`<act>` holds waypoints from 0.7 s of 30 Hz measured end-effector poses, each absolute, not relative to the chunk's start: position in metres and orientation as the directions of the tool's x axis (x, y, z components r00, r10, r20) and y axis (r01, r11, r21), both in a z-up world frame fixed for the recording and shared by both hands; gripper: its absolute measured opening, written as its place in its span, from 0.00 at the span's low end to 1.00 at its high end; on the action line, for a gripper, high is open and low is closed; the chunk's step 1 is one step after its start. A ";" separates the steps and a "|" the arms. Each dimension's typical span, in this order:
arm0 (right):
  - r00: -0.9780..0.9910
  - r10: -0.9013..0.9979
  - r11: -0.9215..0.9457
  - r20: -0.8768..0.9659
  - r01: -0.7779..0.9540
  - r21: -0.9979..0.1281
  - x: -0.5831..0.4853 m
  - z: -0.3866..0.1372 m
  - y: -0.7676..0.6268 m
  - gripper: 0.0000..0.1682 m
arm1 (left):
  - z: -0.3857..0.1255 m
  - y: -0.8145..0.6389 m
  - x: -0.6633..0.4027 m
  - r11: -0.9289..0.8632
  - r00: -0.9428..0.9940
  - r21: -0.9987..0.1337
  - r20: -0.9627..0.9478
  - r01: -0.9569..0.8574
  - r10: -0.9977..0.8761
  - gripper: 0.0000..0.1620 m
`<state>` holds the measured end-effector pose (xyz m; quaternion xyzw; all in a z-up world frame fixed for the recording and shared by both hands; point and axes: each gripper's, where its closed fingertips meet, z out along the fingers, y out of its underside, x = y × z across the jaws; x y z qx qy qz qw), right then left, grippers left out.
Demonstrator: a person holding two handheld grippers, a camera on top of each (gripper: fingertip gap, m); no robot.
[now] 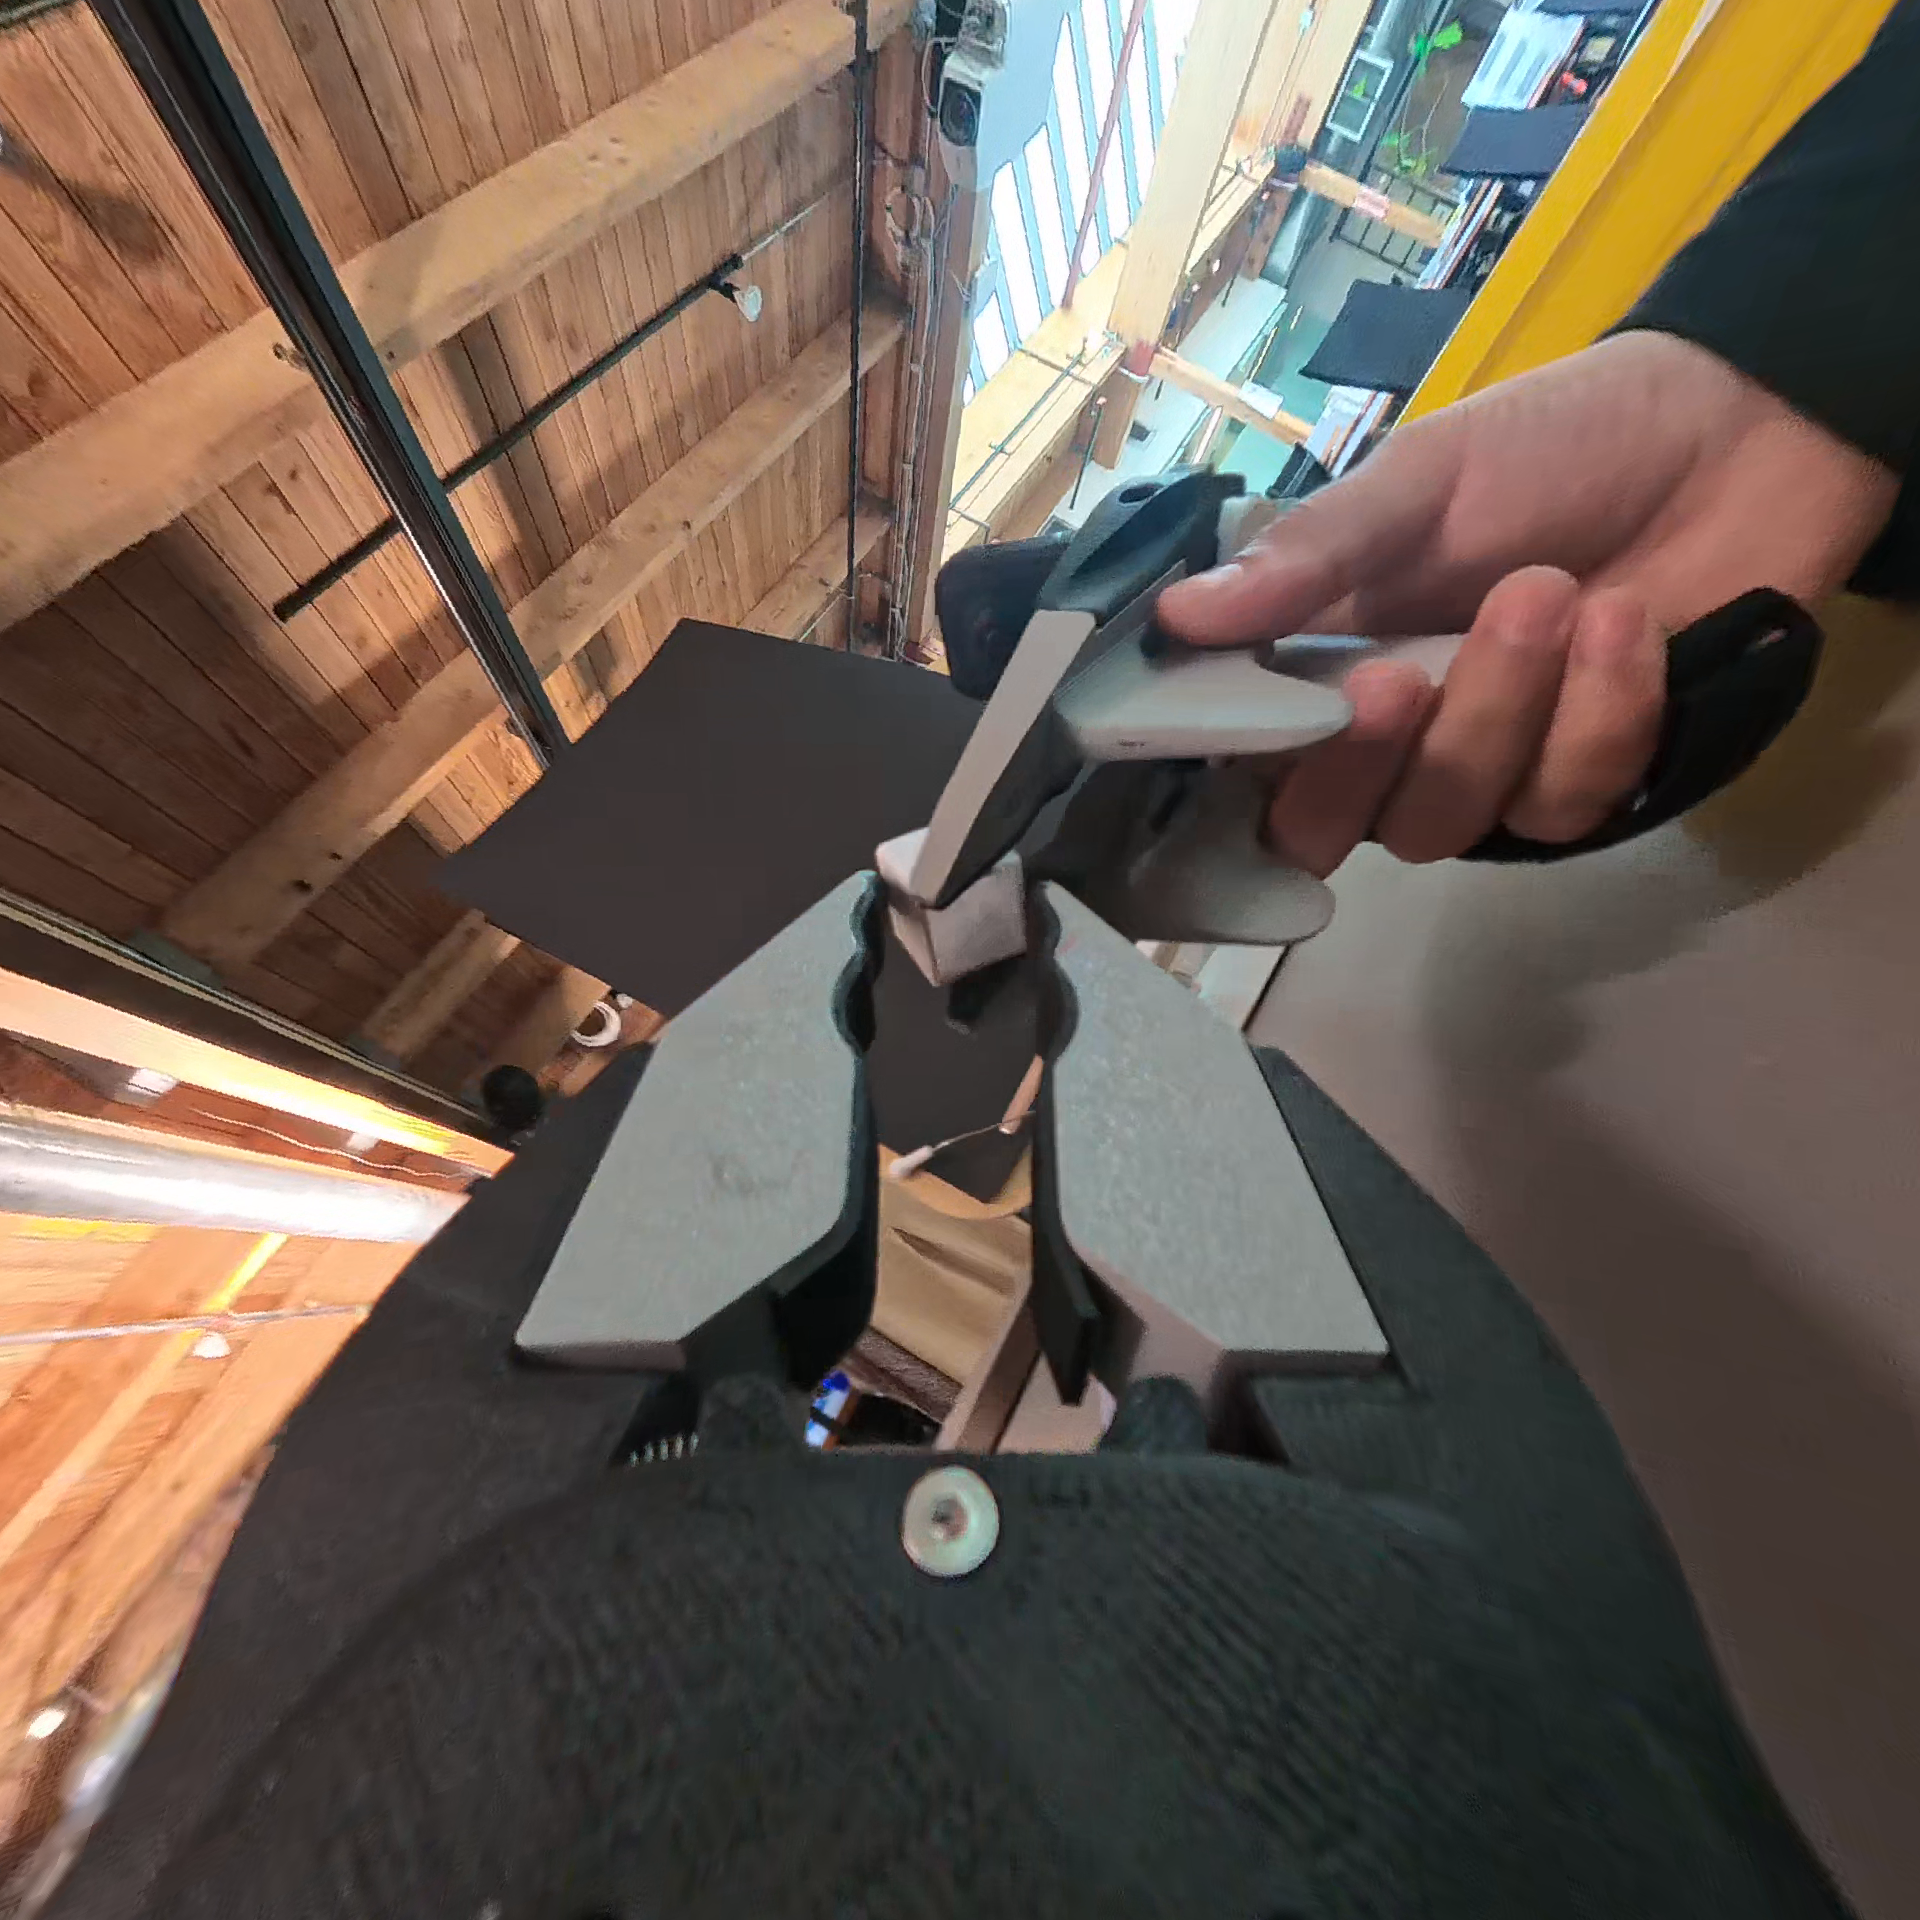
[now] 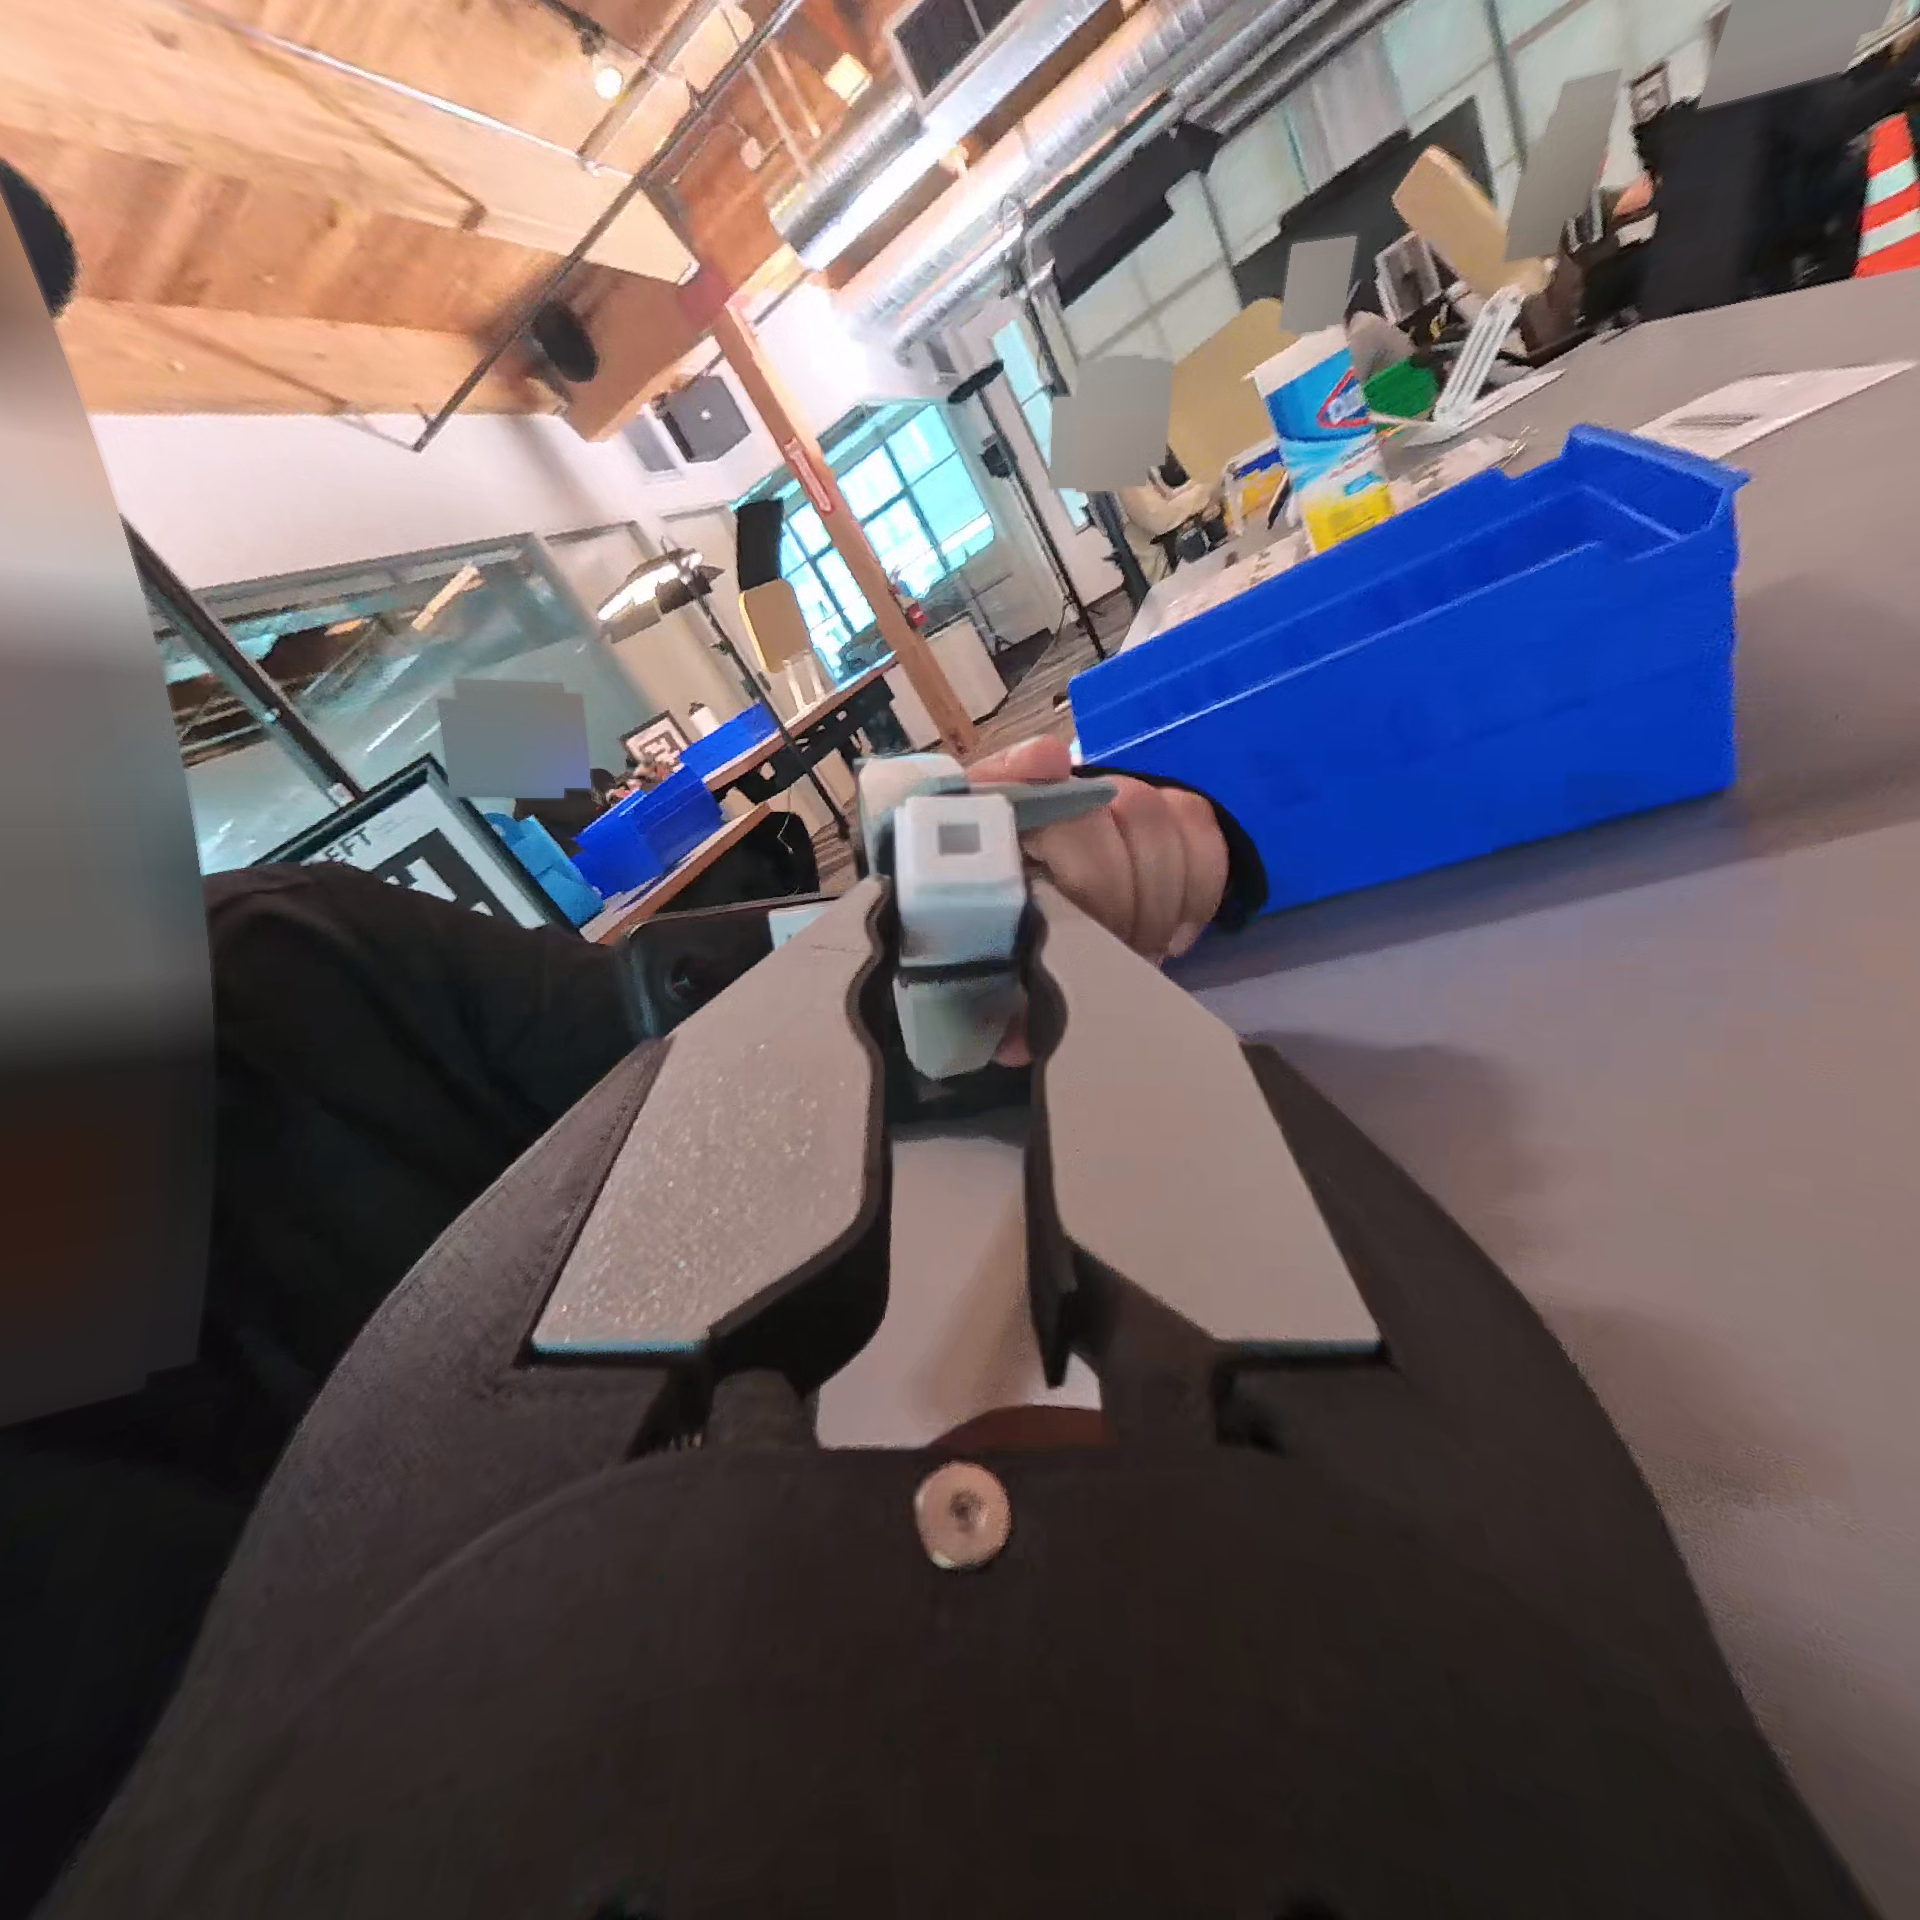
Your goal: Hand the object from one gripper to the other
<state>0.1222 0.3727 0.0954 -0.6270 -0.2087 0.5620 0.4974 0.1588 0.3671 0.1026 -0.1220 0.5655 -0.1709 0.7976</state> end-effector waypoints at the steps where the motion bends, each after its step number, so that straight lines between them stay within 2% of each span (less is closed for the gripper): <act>1: 0.294 0.820 -0.406 -0.491 -0.305 -0.861 0.122 0.096 0.374 0.11 | 0.102 0.370 0.160 0.892 0.296 -0.431 -0.842 0.134 -0.451 0.15; 4: 0.458 0.773 -0.348 -0.439 -0.271 -0.897 0.131 0.087 0.390 0.11 | 0.092 0.381 0.166 0.807 0.243 -0.580 -0.771 0.112 -0.588 0.15; 7: 0.751 0.595 -0.257 -0.286 -0.159 -0.953 0.162 0.081 0.409 0.11 | 0.065 0.392 0.179 0.668 0.099 -0.743 -0.663 0.036 -0.742 0.21; 11: 0.929 0.321 -0.189 -0.183 -0.126 -0.974 0.208 0.112 0.383 0.11 | 0.040 0.404 0.187 0.662 0.058 -0.744 -0.667 -0.091 -0.743 0.17; 15: 1.000 0.000 -0.196 -0.025 -0.025 -0.980 0.284 0.157 0.317 0.11 | 0.029 0.418 0.191 0.635 0.074 -0.749 -0.655 -0.188 -0.752 0.15; 18: 0.974 -0.226 -0.355 0.015 -0.068 -0.932 0.367 0.155 0.273 0.11 | 0.029 0.429 0.191 0.597 0.121 -0.769 -0.631 -0.230 -0.766 0.13; 21: 0.908 -0.411 -0.547 0.086 -0.170 -0.819 0.445 0.114 0.242 0.11 | 0.027 0.440 0.190 0.567 0.142 -0.776 -0.616 -0.277 -0.775 0.13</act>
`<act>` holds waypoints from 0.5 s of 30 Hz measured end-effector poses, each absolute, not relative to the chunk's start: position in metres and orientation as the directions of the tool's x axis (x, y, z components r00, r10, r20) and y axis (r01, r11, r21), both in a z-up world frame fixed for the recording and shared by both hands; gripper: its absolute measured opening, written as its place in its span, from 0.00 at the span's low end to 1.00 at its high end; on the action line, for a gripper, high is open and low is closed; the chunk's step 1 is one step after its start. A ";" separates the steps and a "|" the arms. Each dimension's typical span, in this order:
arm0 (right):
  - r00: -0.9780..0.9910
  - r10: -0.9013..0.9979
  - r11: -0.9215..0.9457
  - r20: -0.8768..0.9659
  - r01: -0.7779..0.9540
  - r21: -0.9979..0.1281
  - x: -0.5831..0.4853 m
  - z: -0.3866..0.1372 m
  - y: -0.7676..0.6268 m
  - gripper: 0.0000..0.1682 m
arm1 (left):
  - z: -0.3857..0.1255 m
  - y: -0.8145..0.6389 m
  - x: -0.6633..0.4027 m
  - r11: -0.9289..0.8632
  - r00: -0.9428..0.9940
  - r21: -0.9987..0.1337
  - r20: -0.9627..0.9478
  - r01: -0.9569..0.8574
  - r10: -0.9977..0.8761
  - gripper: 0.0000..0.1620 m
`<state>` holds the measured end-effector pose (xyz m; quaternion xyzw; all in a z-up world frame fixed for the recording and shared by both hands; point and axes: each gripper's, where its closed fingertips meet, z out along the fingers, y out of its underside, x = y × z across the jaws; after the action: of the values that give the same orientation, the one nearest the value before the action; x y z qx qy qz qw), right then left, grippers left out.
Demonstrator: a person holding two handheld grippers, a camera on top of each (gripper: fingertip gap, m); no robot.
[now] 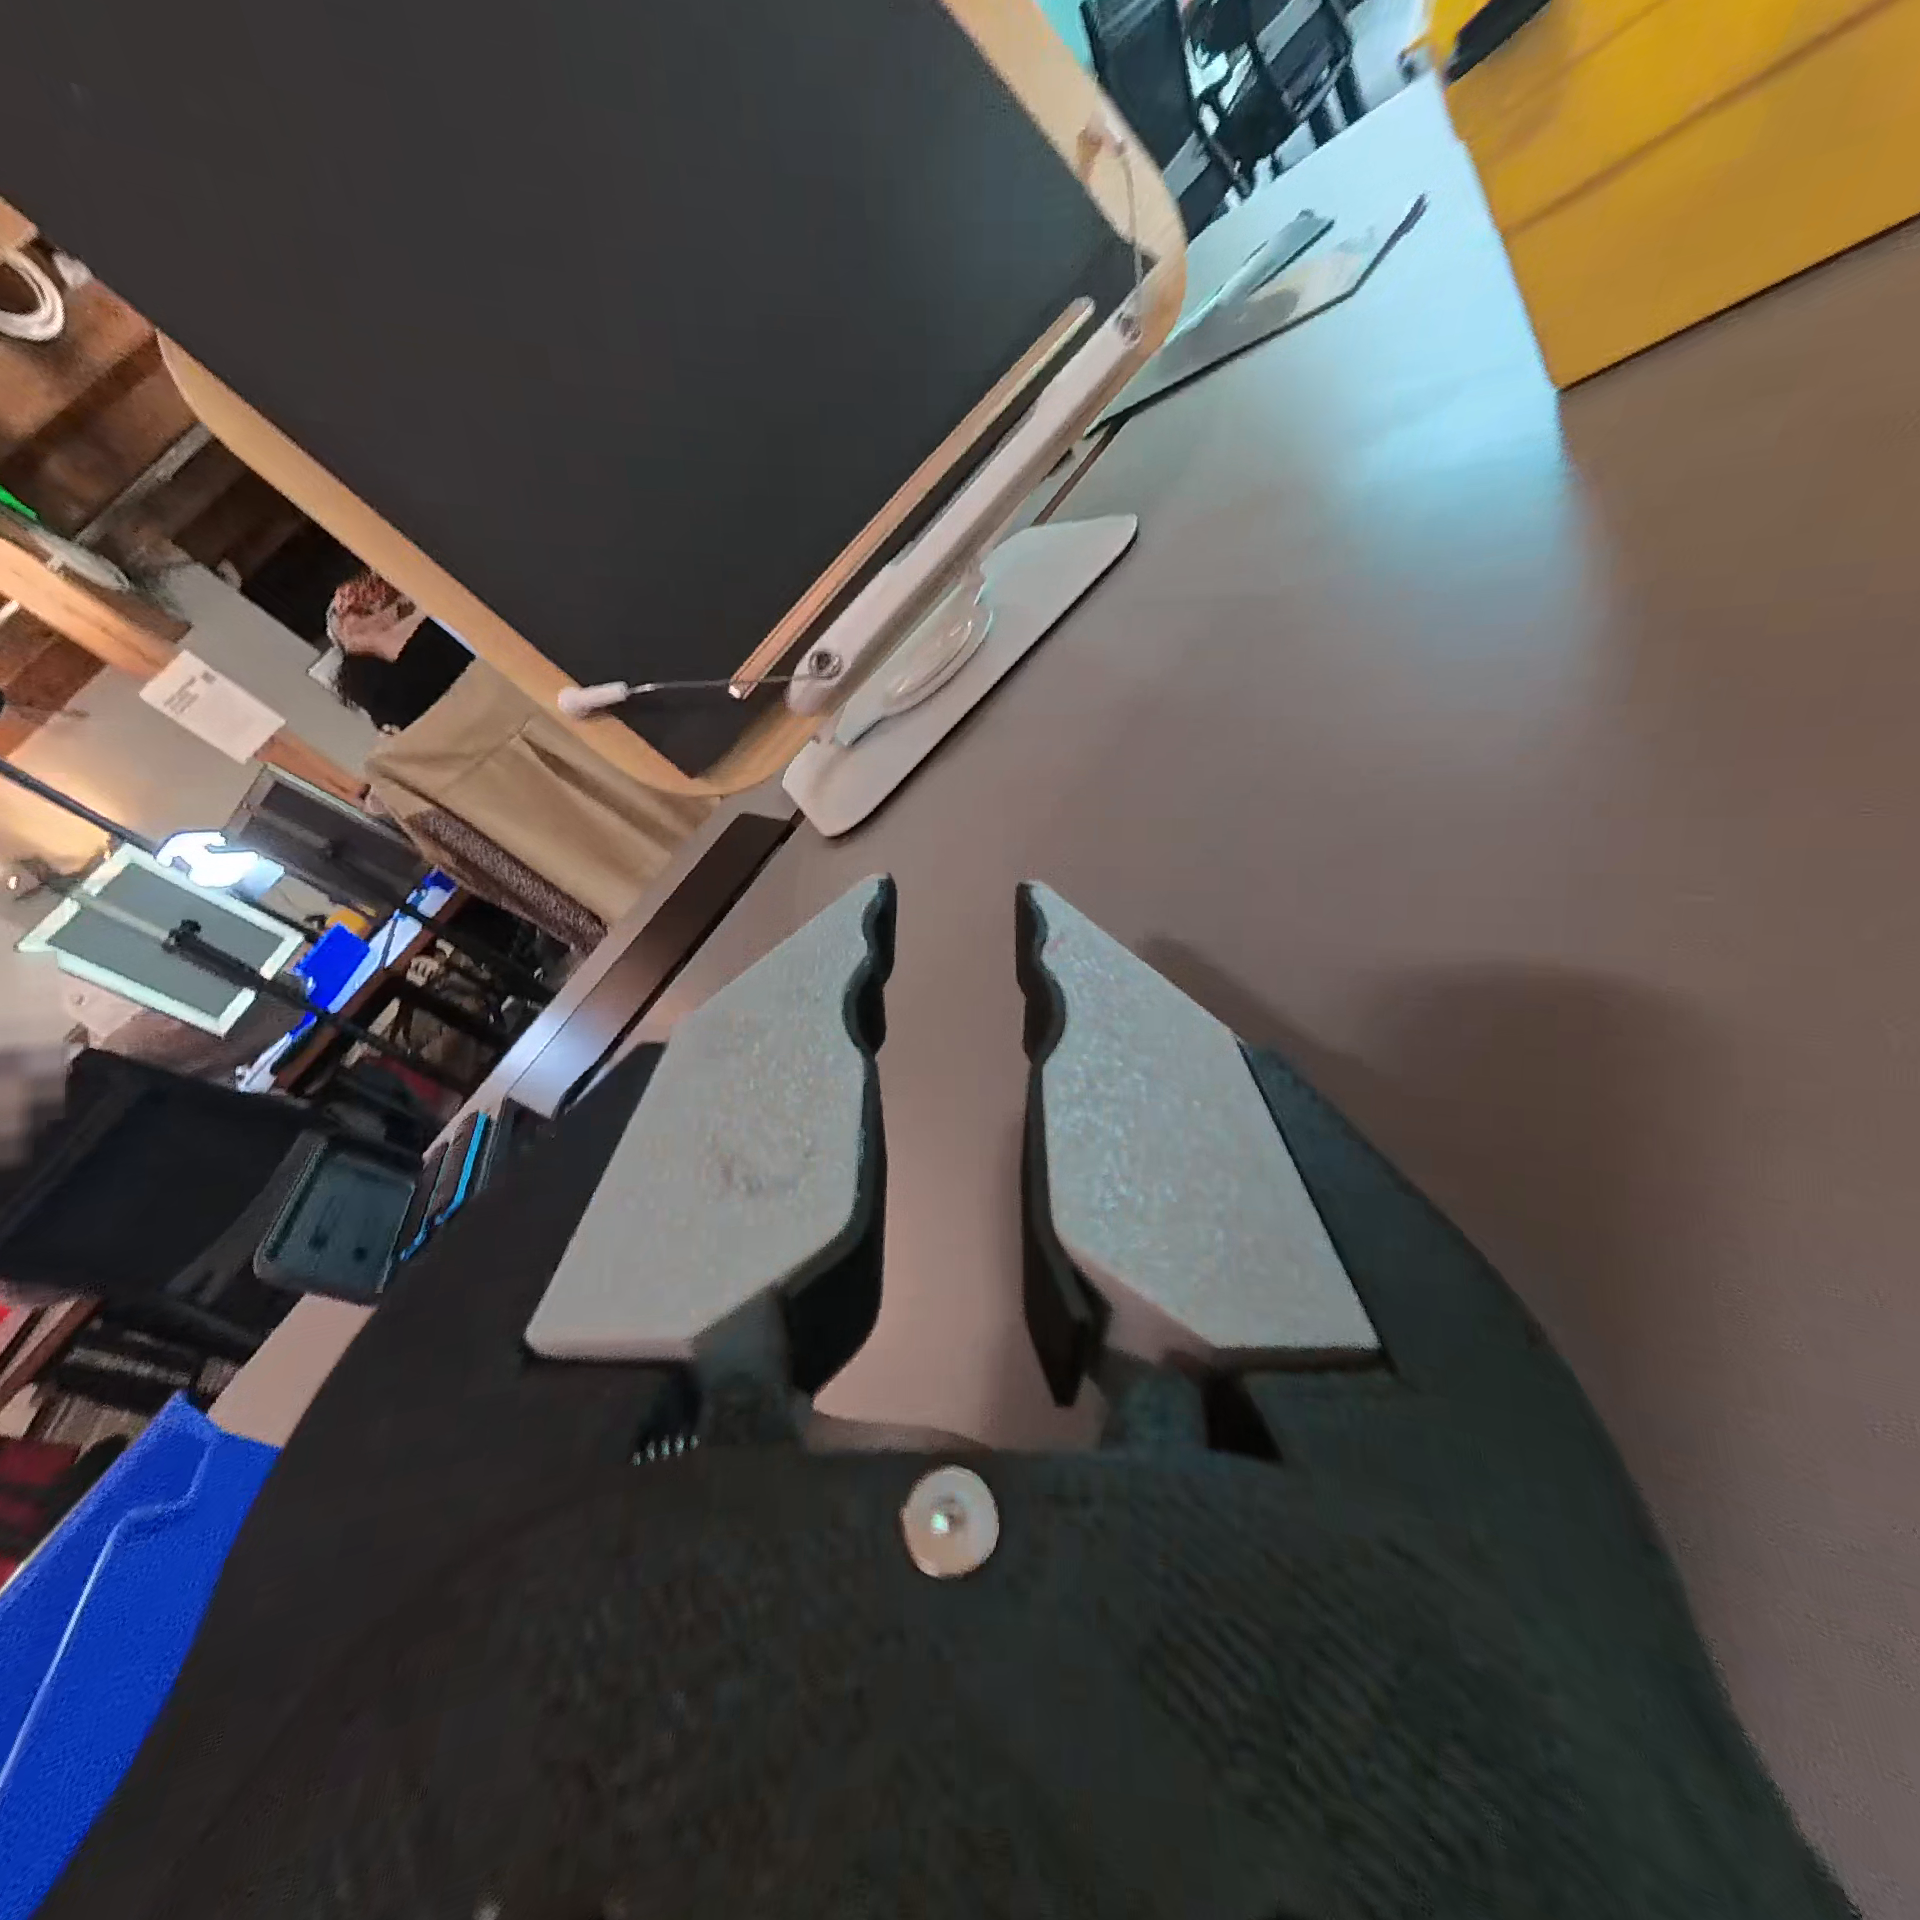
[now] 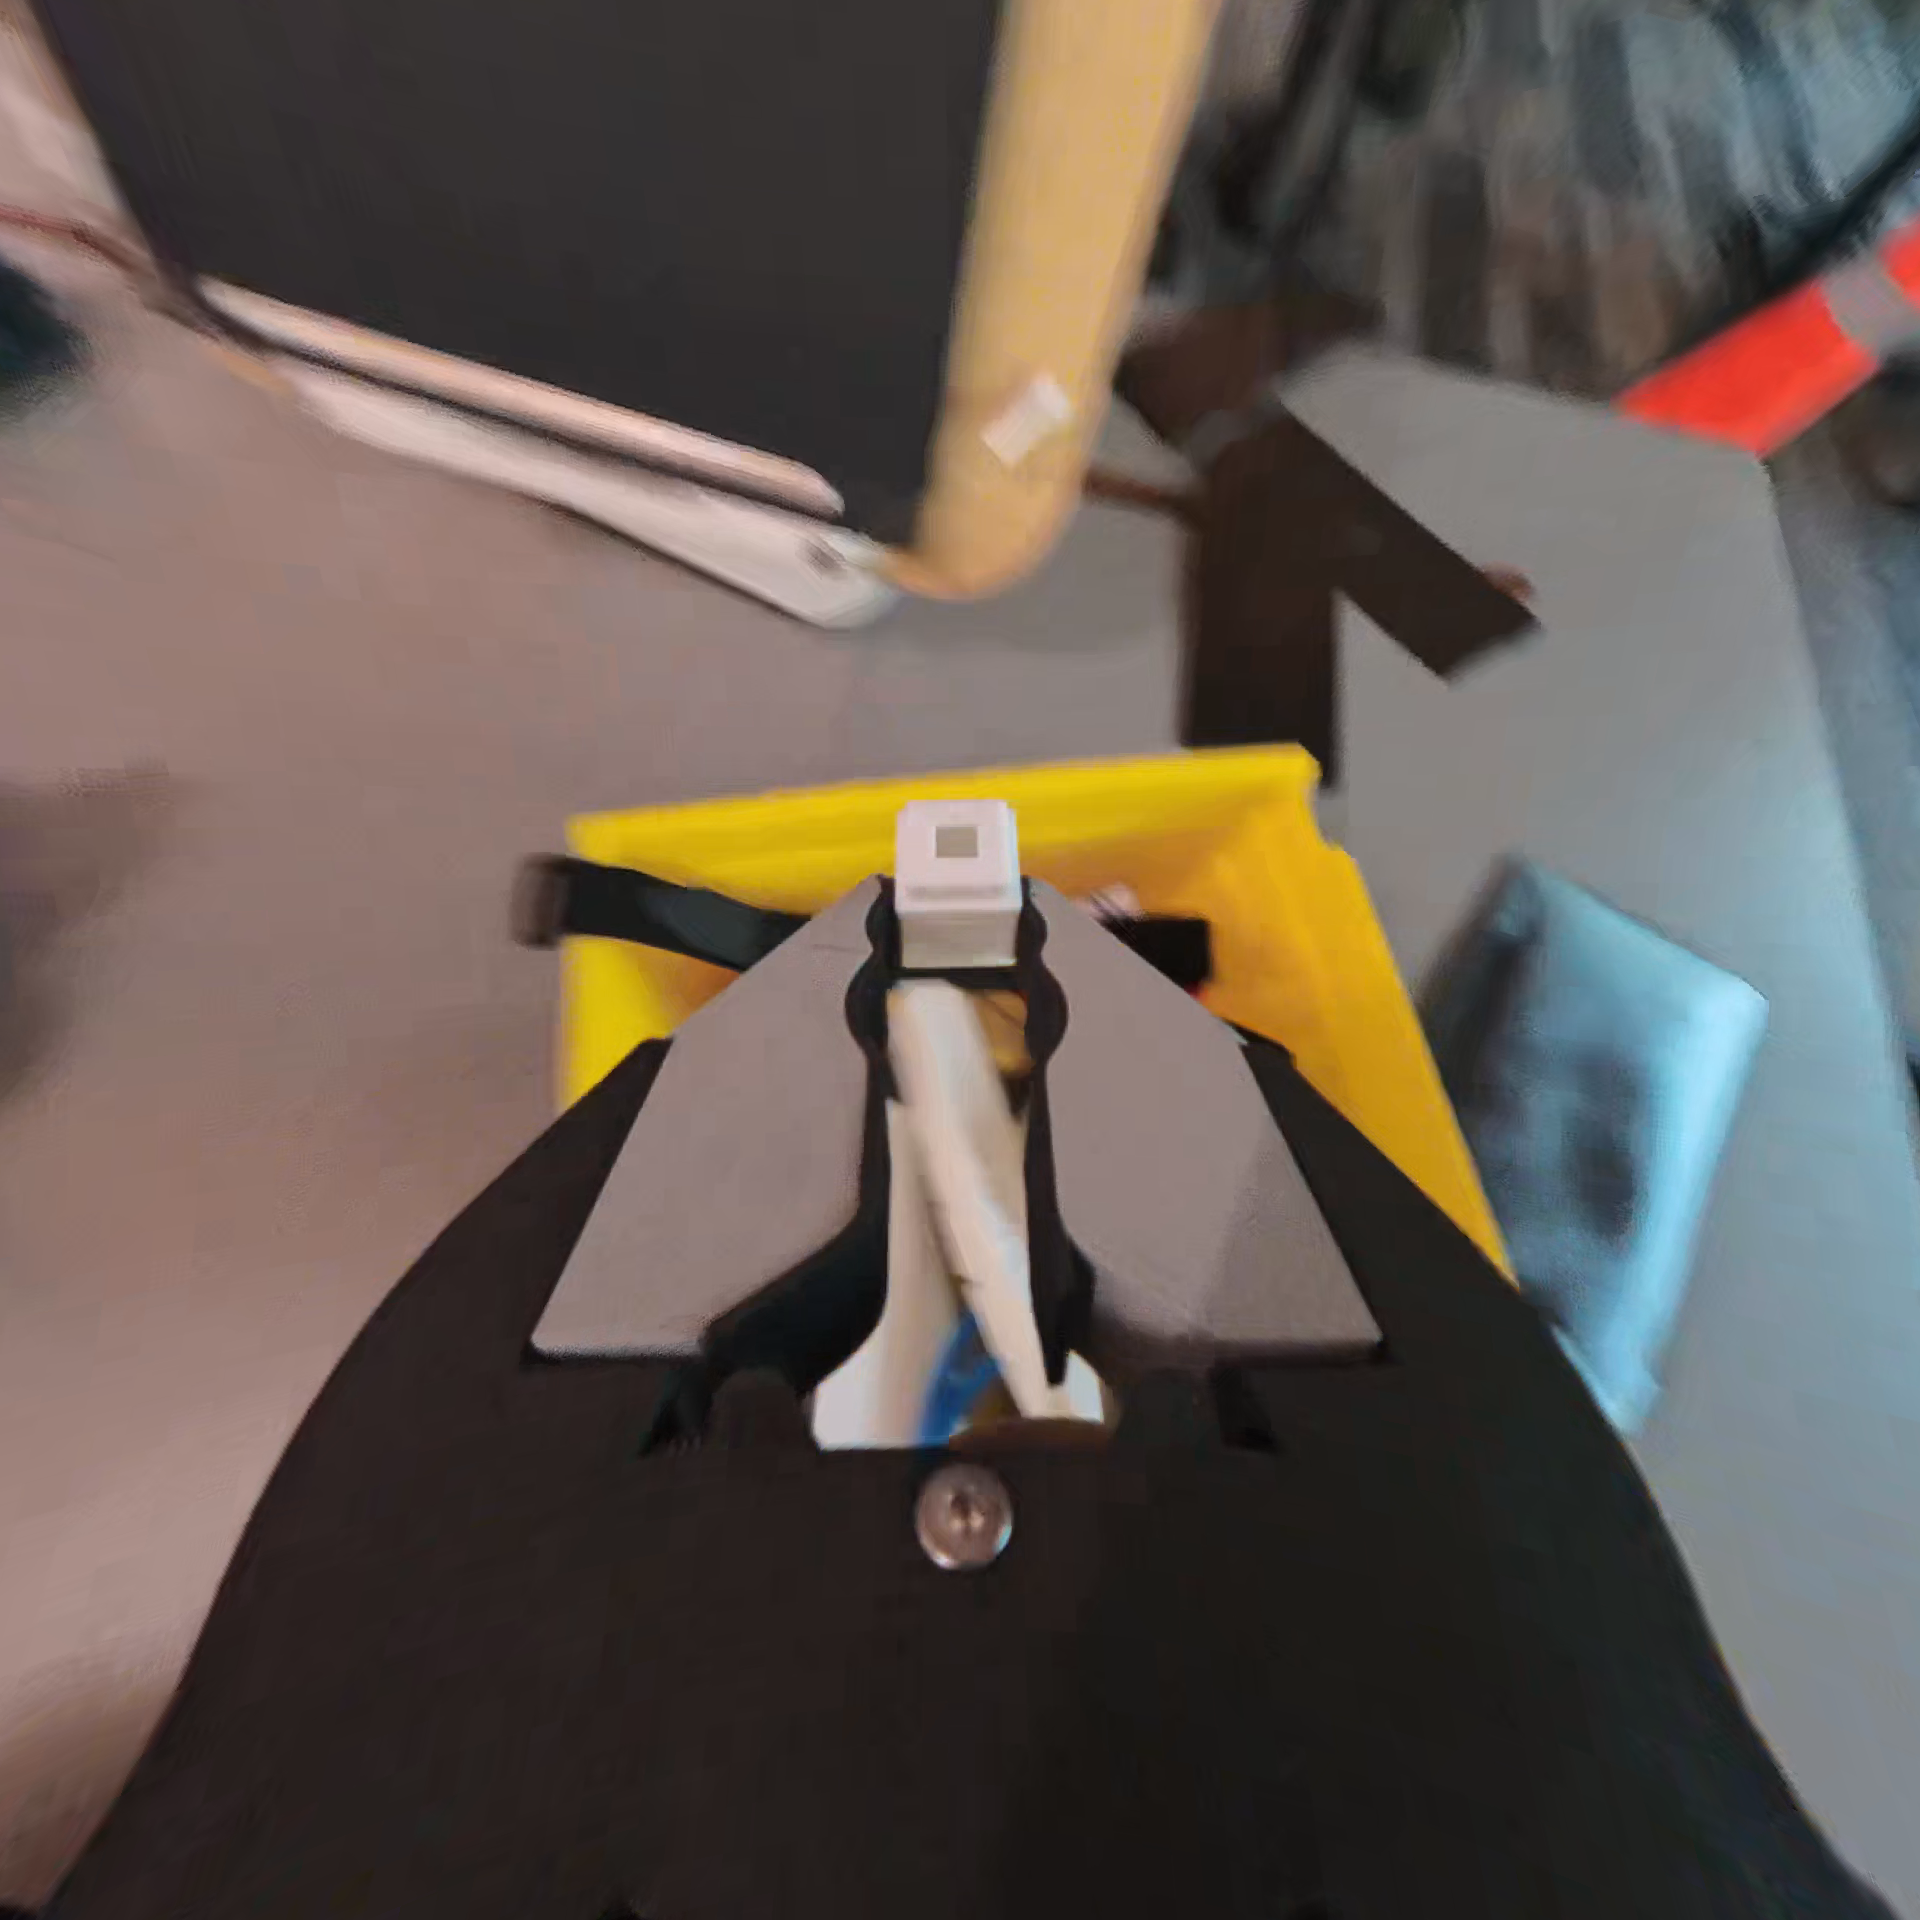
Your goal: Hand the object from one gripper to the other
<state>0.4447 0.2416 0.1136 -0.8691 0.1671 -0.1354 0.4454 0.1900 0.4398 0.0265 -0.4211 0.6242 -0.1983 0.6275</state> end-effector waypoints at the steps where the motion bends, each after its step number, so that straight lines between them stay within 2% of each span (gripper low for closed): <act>1: 0.884 -0.450 -0.605 0.126 -0.198 -0.771 0.463 0.098 0.233 0.18 | 0.025 0.444 0.189 0.558 0.151 -0.775 -0.615 -0.297 -0.774 0.13; 3: 0.868 -0.469 -0.681 0.164 -0.238 -0.692 0.479 0.077 0.225 0.24 | 0.022 0.450 0.187 0.547 0.156 -0.771 -0.615 -0.327 -0.773 0.12; 6: 0.848 -0.496 -0.696 0.187 -0.259 -0.670 0.492 0.076 0.228 0.24 | 0.019 0.457 0.186 0.534 0.168 -0.765 -0.616 -0.361 -0.770 0.12; 11: 0.873 -0.466 -0.652 0.147 -0.226 -0.724 0.461 0.113 0.258 0.26 | 0.016 0.464 0.185 0.499 0.178 -0.776 -0.593 -0.385 -0.785 0.12; 15: 0.940 -0.315 -0.638 0.134 -0.105 -0.763 0.390 0.134 0.284 0.34 | 0.013 0.467 0.185 0.488 0.171 -0.773 -0.589 -0.405 -0.790 0.11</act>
<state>0.3901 0.2841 0.1343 -0.8958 0.1171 -0.1282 0.4091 0.1848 0.4667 0.0131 -0.4792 0.6233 -0.1616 0.5964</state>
